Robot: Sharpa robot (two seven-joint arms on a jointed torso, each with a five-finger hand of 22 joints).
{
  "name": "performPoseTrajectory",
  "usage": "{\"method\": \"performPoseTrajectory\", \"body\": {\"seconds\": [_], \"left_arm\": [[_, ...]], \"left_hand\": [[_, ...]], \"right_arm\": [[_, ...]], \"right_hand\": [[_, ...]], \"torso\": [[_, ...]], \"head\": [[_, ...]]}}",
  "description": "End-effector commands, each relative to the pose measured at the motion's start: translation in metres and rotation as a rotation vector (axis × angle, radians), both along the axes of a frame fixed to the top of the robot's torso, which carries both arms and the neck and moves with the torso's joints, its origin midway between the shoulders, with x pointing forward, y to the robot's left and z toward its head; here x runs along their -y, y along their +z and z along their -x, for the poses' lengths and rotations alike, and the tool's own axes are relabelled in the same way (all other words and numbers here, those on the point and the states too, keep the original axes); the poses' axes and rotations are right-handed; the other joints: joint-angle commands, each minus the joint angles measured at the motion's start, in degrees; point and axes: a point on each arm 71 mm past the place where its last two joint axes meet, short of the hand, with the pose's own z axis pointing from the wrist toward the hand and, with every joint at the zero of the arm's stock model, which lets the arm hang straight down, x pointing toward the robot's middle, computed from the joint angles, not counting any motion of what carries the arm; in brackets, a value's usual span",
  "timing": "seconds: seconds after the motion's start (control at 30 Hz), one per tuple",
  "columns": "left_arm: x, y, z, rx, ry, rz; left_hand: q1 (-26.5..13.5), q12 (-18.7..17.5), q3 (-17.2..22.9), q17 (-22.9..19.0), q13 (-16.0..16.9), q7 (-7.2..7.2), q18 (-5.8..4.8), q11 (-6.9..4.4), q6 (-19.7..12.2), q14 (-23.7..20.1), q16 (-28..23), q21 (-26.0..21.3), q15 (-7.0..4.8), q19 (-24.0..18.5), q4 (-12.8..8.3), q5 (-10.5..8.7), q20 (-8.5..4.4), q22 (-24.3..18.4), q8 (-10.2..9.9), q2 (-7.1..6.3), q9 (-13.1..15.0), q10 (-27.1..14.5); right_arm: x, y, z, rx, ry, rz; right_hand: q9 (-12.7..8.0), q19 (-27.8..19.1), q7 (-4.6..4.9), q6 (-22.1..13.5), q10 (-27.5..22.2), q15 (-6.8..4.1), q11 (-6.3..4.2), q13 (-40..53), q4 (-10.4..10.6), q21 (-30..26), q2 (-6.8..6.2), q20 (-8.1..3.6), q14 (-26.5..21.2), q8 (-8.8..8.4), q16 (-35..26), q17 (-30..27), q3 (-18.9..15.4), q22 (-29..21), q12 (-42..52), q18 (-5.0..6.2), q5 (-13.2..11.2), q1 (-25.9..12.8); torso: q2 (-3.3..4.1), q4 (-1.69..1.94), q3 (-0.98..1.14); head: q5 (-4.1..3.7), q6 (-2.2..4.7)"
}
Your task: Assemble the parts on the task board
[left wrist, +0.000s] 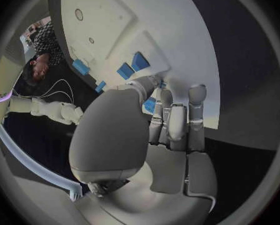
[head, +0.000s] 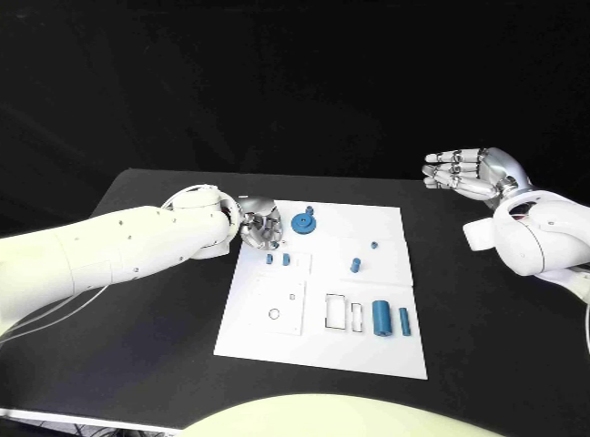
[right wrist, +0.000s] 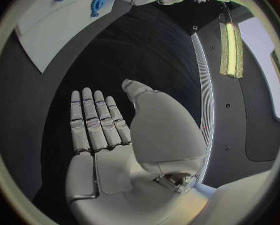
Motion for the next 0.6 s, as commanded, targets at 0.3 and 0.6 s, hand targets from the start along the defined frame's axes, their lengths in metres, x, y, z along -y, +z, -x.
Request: {"method": "performPoseTrajectory", "body": {"seconds": [0.3,0.6], "left_arm": [[0.0013,-0.0033,0.0005,-0.006,-0.018,-0.031],[0.0035,-0.0054,0.0013,-0.009,-0.028,-0.034]], "left_hand": [[1.18,0.03,0.88,1.49,-0.17,-0.05,-0.20,-0.23,0.61,1.20,0.76,1.07,-0.05,1.09,-0.22,0.28,-0.08,1.10,0.22,0.17,-0.23,0.63],[1.01,0.39,0.92,3.02,-0.05,-0.14,-0.45,-0.31,1.04,2.19,1.33,2.01,-0.10,2.01,-0.02,0.18,-0.14,2.30,0.31,0.16,-0.36,1.22]], "right_arm": [[-0.0012,0.0005,0.0004,0.008,0.017,-0.001],[-0.0012,0.0005,0.0004,0.008,0.017,-0.001]], "right_hand": [[-0.06,-0.35,4.47,0.27,0.16,0.09,-0.02,0.00,-0.16,0.18,0.19,-0.02,0.36,-0.20,-0.22,-0.05,-0.14,-0.06,-0.15,-0.20,-0.14,-0.21],[-0.06,-0.35,4.46,0.48,0.20,0.08,-0.03,0.00,-0.13,0.20,0.25,-0.02,0.40,-0.20,-0.20,-0.12,-0.15,-0.15,-0.13,-0.20,-0.15,-0.28]], "torso": [[0.01,0.02,0.00],[0.01,-0.01,0.01]], "head": [[-0.09,-0.14],[-0.09,-0.23]]}}
